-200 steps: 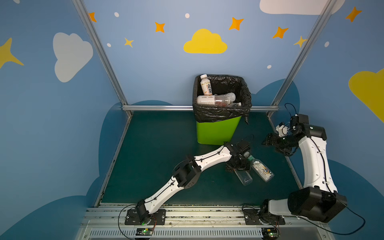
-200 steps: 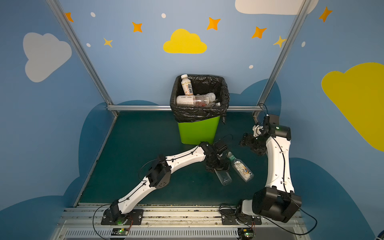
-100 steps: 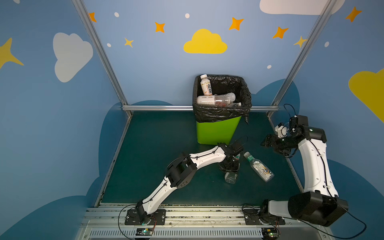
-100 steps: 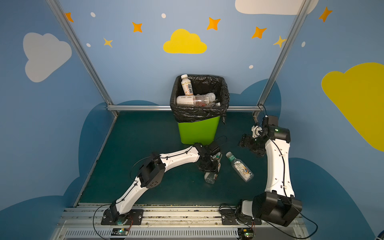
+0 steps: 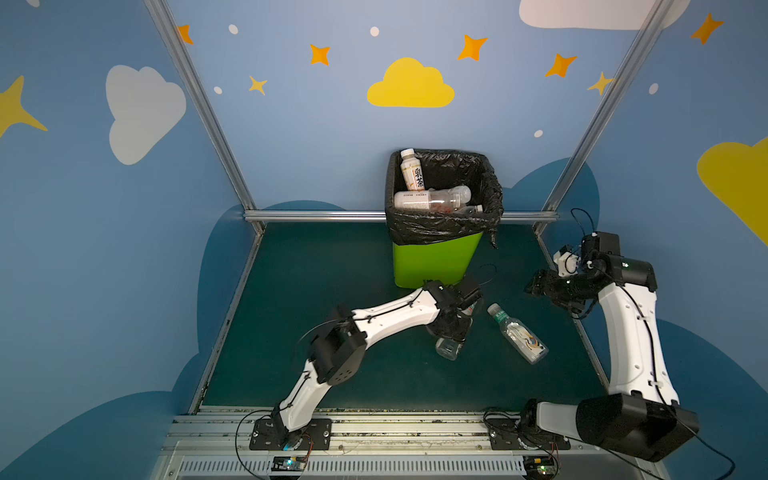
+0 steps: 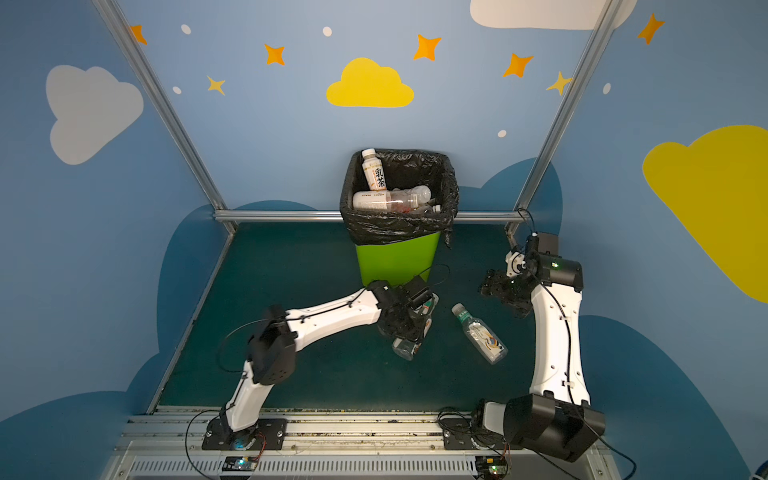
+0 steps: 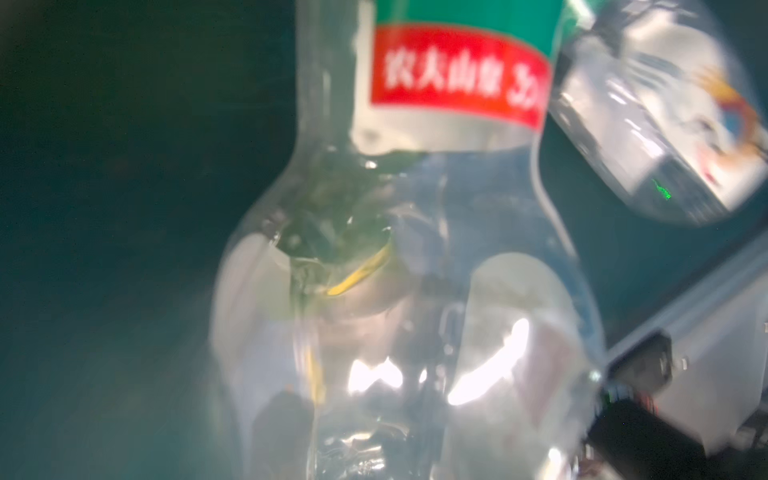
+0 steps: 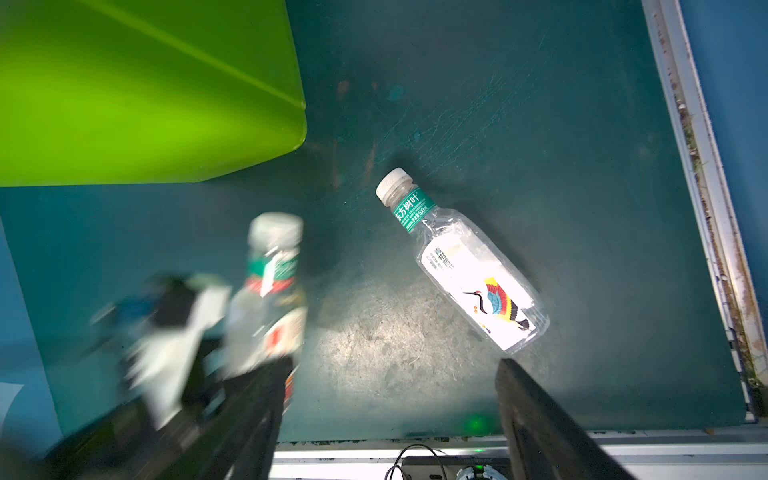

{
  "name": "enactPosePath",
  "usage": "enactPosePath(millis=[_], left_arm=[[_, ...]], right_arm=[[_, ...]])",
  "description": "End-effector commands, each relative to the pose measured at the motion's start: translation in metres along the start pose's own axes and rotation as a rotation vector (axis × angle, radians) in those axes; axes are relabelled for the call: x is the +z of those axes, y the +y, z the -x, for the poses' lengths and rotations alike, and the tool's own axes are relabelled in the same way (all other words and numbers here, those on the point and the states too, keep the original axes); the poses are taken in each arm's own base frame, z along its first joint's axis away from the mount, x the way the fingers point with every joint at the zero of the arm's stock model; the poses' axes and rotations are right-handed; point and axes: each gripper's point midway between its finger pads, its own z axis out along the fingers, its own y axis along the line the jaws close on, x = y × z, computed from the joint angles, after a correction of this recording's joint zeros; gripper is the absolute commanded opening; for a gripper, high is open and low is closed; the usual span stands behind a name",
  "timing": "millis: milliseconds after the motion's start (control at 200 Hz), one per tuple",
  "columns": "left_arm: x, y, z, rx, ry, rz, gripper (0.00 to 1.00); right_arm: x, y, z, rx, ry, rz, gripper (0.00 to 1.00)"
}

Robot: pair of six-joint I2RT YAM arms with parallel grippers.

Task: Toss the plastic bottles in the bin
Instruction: 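Lift the red-banded bottle over the green bin with the left gripper, then open the left gripper over the bin while the right gripper descends on the crane-label bottle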

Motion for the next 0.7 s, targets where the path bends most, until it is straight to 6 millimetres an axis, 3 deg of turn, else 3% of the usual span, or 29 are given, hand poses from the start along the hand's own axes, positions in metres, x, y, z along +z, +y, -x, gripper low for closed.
enactPosePath(millis=[0, 195, 270, 335, 406, 506, 636, 661, 691], left_arm=[[-0.096, 0.008, 0.002, 0.063, -0.255, 0.022, 0.52], [-0.261, 0.050, 0.001, 0.039, -0.831, 0.017, 0.52], [-0.314, 0.062, 0.010, 0.083, -1.008, 0.067, 0.53], [-0.348, 0.066, 0.029, 0.136, -1.077, 0.102, 0.52], [-0.367, 0.071, 0.065, 0.189, -1.089, 0.105, 0.52], [-0.389, 0.080, 0.135, 0.222, -1.111, 0.061, 0.50], [-0.375, 0.082, 0.220, 0.306, -1.084, 0.054, 0.51], [-0.371, 0.083, 0.232, 0.315, -1.083, 0.055, 0.59], [-0.370, 0.084, 0.245, 0.317, -1.088, 0.050, 0.89]], right_arm=[[-0.008, 0.001, 0.000, -0.006, -0.061, 0.000, 0.80], [-0.034, 0.009, 0.014, -0.024, -0.247, 0.012, 0.80], [-0.047, 0.015, 0.019, -0.032, -0.311, 0.021, 0.80], [-0.058, 0.021, 0.023, -0.034, -0.353, 0.038, 0.80], [-0.067, 0.029, 0.029, -0.037, -0.377, 0.059, 0.80], [-0.077, 0.039, 0.038, -0.035, -0.388, 0.074, 0.80], [-0.082, 0.047, 0.047, -0.032, -0.384, 0.078, 0.80], [-0.081, 0.048, 0.047, -0.028, -0.382, 0.079, 0.80], [-0.080, 0.050, 0.047, -0.025, -0.377, 0.085, 0.80]])
